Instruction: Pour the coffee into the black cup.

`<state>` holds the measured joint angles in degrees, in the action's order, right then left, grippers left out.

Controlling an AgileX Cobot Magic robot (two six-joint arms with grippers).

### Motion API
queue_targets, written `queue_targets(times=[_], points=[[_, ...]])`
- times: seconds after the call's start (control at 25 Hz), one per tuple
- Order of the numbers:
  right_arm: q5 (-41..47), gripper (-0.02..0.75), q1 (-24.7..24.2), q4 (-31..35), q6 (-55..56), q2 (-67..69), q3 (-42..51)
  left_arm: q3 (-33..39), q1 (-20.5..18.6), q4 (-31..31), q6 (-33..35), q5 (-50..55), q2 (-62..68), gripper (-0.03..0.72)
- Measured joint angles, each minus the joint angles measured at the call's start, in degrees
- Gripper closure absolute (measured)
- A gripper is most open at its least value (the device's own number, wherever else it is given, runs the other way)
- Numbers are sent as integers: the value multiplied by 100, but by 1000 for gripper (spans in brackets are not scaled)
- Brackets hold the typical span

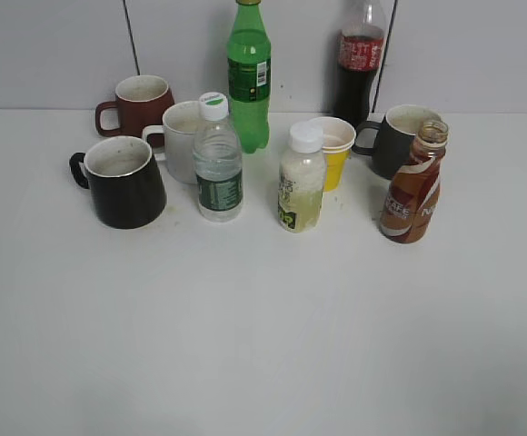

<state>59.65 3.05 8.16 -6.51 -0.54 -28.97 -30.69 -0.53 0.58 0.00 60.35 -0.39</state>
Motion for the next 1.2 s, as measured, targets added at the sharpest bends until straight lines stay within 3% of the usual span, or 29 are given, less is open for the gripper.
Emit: queue_targets(times=[0.52,0.8,1.0,1.2], points=[[0,173,0,0,0,0,0,0,8,0,0,0,0,448],[-157,173,0,6,34,135,-82,-67,487,7,0,-241,47,448],[-1159,173,0,56,41,862,-62,20,580,-58,0,-1712,440,448],[-2793,173,40,175,30,2012,208,712,580,-58,0,-4138,1372,448]])
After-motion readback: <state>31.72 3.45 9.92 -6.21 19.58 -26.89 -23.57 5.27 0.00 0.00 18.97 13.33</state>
